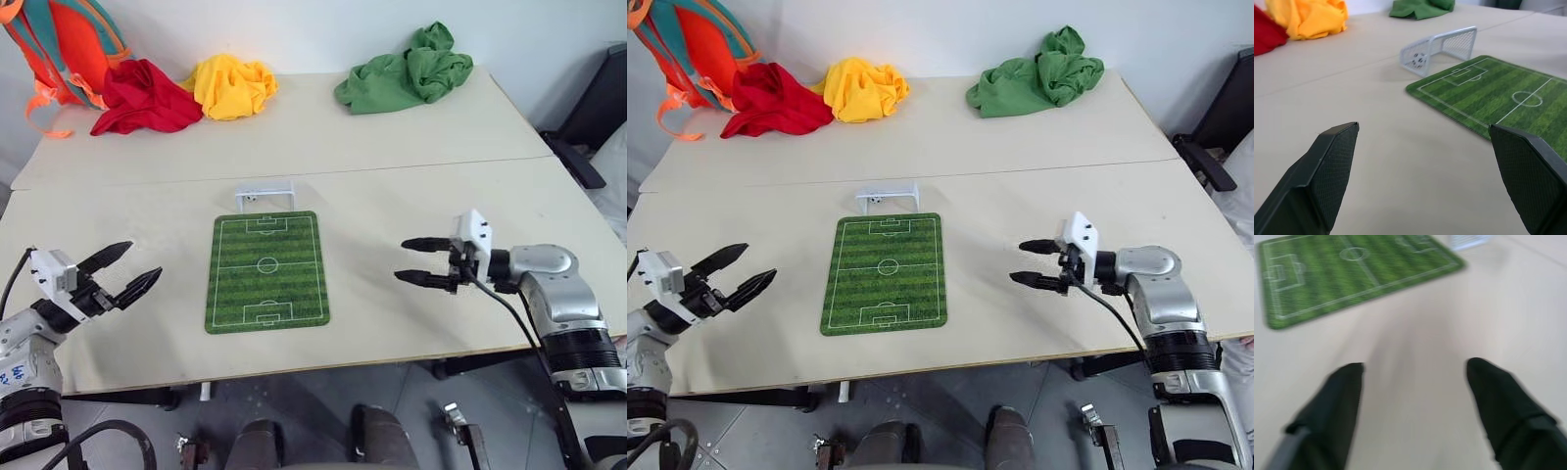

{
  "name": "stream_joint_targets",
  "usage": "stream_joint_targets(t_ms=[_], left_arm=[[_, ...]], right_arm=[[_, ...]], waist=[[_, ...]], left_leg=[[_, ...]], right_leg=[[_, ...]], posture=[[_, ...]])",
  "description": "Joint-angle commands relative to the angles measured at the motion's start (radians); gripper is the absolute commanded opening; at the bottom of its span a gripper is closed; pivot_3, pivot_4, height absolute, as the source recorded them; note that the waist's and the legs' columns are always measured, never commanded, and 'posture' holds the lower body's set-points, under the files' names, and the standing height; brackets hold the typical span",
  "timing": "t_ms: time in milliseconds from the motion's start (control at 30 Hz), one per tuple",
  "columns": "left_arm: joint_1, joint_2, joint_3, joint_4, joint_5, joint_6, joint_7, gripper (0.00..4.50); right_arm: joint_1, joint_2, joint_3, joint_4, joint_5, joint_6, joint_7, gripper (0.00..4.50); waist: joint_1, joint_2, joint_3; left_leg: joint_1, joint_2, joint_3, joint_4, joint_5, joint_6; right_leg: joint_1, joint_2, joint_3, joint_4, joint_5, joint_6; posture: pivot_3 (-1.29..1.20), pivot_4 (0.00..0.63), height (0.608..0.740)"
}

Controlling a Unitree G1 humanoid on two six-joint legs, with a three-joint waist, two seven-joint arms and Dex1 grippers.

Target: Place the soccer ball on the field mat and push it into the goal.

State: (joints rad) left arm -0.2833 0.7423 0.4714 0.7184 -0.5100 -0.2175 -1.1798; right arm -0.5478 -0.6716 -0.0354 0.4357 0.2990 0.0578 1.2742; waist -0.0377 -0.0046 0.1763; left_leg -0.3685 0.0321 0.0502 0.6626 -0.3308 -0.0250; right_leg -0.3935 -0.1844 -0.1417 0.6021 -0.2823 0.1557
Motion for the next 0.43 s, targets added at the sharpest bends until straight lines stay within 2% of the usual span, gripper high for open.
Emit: stream_joint_targets(t_ms=[33,267,433], left_arm=[[-0.022,0.039,0.039,0.051,-0.011,-0.032,-0.026,4.5],[-0.006,0.044,0.054,0.05,-0.013,-0.049,-0.038,4.5],[0.044,0.033,0.061,0.0,-0.015,-0.043,-0.035,4.5]], right_arm=[[-0.03,-0.007,-0.047,0.079,0.003,-0.132,0.017,4.49],[-0.045,-0.028,-0.05,0.149,0.002,-0.162,0.038,4.49],[-0.038,-0.032,-0.059,0.154,-0.007,-0.16,-0.003,4.49]], waist=[[0.002,0.0,0.0],[0.006,0.0,0.0],[0.006,0.0,0.0]], left_leg=[[0.0,0.0,0.0,0.0,0.0,0.0],[0.0,0.0,0.0,0.0,0.0,0.0],[0.0,0.0,0.0,0.0,0.0,0.0]], right_leg=[[0.0,0.0,0.0,0.0,0.0,0.0],[0.0,0.0,0.0,0.0,0.0,0.0],[0.0,0.0,0.0,0.0,0.0,0.0]], posture=[[0.0,0.15,0.74],[0.0,0.15,0.74],[0.0,0.15,0.74]])
